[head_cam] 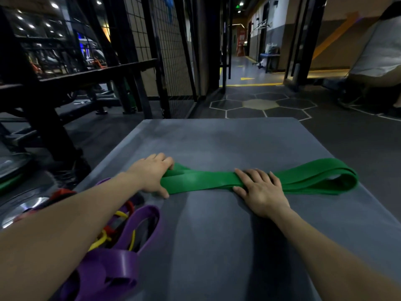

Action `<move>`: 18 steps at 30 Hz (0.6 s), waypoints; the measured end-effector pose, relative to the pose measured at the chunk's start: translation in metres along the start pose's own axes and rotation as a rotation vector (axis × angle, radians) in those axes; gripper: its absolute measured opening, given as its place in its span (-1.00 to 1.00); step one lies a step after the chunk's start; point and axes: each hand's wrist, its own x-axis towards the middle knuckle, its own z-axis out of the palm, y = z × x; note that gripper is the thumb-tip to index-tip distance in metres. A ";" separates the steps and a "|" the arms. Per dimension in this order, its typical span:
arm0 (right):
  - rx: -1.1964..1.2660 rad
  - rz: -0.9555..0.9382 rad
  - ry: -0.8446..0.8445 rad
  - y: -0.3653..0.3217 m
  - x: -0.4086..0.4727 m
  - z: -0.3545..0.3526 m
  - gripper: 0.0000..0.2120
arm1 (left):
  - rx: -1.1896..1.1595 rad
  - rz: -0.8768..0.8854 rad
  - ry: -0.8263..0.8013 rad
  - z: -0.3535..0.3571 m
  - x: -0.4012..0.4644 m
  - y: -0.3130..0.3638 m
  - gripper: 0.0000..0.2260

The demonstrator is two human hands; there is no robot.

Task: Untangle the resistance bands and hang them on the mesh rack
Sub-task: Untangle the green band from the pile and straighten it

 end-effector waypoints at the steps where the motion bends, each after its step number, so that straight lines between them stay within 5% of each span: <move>1: -0.002 -0.002 0.006 -0.001 0.000 0.000 -0.27 | 0.012 -0.023 -0.009 -0.002 0.000 0.002 -0.33; 4: 0.004 0.002 0.002 0.000 -0.001 -0.002 -0.40 | 0.060 -0.034 -0.028 -0.012 0.005 0.003 -0.36; 6: -0.006 -0.004 0.016 0.000 -0.002 -0.002 -0.31 | -0.036 -0.017 -0.038 -0.021 0.007 -0.007 -0.41; 10: -0.012 -0.006 0.039 0.001 -0.002 0.000 -0.22 | -0.648 -0.054 0.024 -0.054 0.007 -0.030 -0.62; 13: -0.016 -0.014 0.056 0.002 -0.002 0.000 -0.30 | -1.031 -0.178 0.161 -0.063 0.020 -0.031 -0.58; 18: -0.026 -0.019 0.088 0.001 -0.002 0.001 -0.22 | -1.070 -0.486 0.101 -0.024 0.036 -0.027 -0.35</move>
